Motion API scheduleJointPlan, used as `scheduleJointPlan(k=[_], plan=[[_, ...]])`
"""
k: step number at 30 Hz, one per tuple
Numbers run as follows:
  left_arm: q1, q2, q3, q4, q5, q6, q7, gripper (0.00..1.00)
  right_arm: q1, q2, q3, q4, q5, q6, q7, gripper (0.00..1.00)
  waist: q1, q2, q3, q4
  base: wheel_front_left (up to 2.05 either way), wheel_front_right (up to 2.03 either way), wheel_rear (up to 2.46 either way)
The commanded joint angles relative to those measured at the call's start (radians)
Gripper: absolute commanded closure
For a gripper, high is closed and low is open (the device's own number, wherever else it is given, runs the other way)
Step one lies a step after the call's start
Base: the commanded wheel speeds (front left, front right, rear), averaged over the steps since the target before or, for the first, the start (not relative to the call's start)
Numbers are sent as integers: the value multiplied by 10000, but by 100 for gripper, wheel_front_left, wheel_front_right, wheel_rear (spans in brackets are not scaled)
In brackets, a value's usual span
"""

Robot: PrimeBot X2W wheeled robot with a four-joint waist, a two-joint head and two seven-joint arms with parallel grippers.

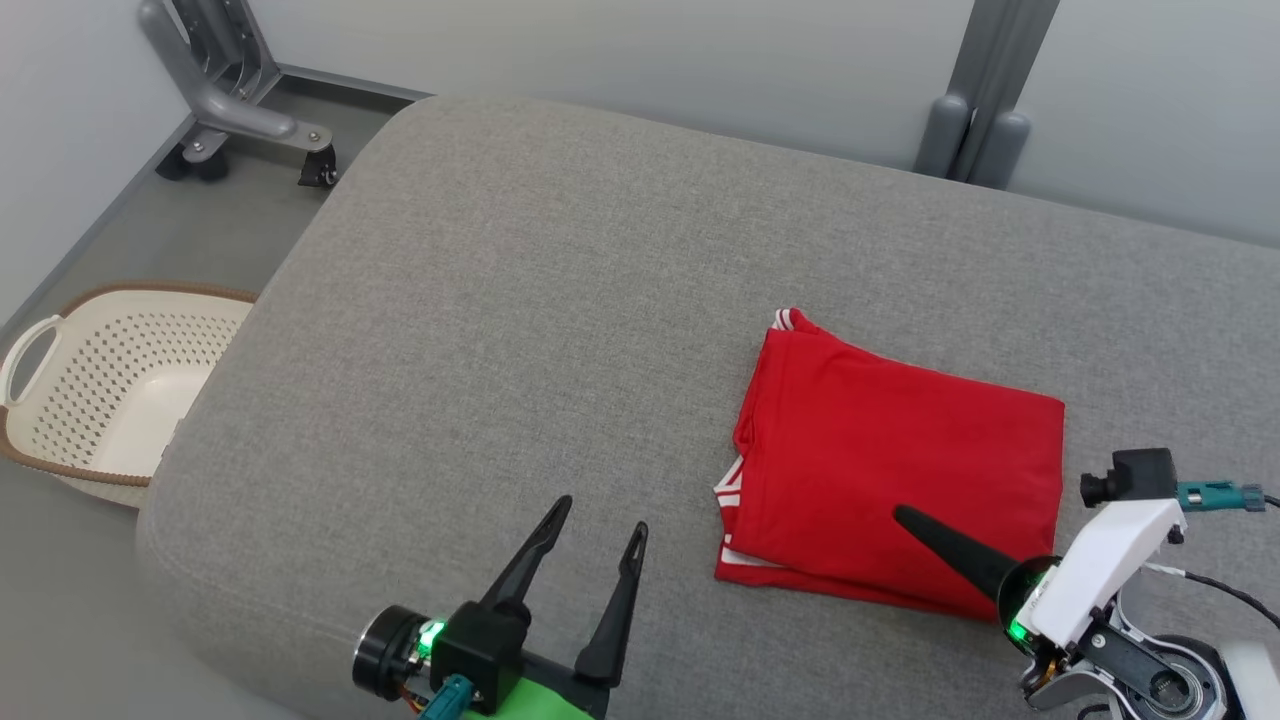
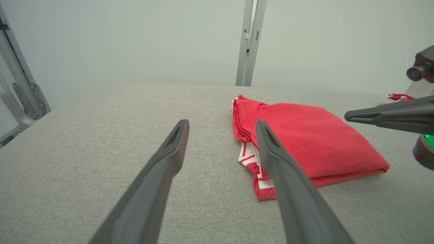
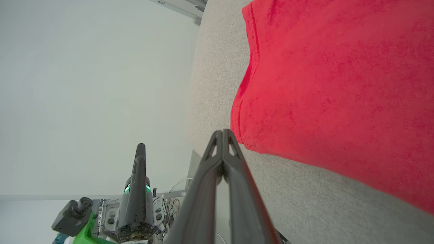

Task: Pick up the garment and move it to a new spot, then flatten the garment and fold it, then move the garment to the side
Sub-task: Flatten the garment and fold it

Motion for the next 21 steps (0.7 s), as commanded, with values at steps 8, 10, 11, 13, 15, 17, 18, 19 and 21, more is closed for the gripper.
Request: scheduleJointPlan(k=[8, 10, 11, 13, 15, 17, 18, 19, 21], plan=[[724, 139, 951, 166, -225, 262, -28, 0, 919, -646, 676, -112, -1638, 4, -3399, 0, 0, 0, -897, -1333, 0, 0, 0], [812, 179, 1222, 182, -283, 293, -28, 0, 991, -781, 933, 48, -2040, 4, -4305, 0, 0, 0, -992, -1698, 0, 0, 0], [871, 192, 1356, 177, -298, 336, -28, 0, 977, -897, 1106, 103, -2273, 4, -4721, 0, 0, 0, -1037, -1870, 0, 0, 0], [988, 235, 1590, 197, -268, 385, -28, 0, 979, -1162, 1505, 385, -2804, 2, -5601, 0, 0, 0, -1121, -2209, 0, 0, 0], [1057, 237, 1762, 227, -214, 427, -28, 0, 908, -1323, 1866, 706, -3206, 2, -6477, 0, 0, 0, -1207, -2478, 0, 0, 0], [1142, 242, 1880, 255, -140, 426, -28, 0, 781, -1496, 2138, 1044, -3618, 2, -7344, 0, 0, 0, -1273, -2693, 0, 0, 0], [1185, 238, 1954, 270, -142, 446, -26, 0, 687, -1603, 2293, 1207, -3878, 2, -7863, 0, 0, 0, -1305, -2802, 0, 0, 0], [1224, 226, 2037, 269, -141, 491, -28, 0, 598, -1687, 2430, 1332, -4107, 2, -8299, 0, 0, 0, -1332, -2900, 0, 0, 0], [1320, 188, 2166, 273, -154, 547, -26, 0, 550, -1822, 2608, 1811, -4635, 2, -9138, 0, 0, 0, -1408, -3060, 0, 0, 0]])
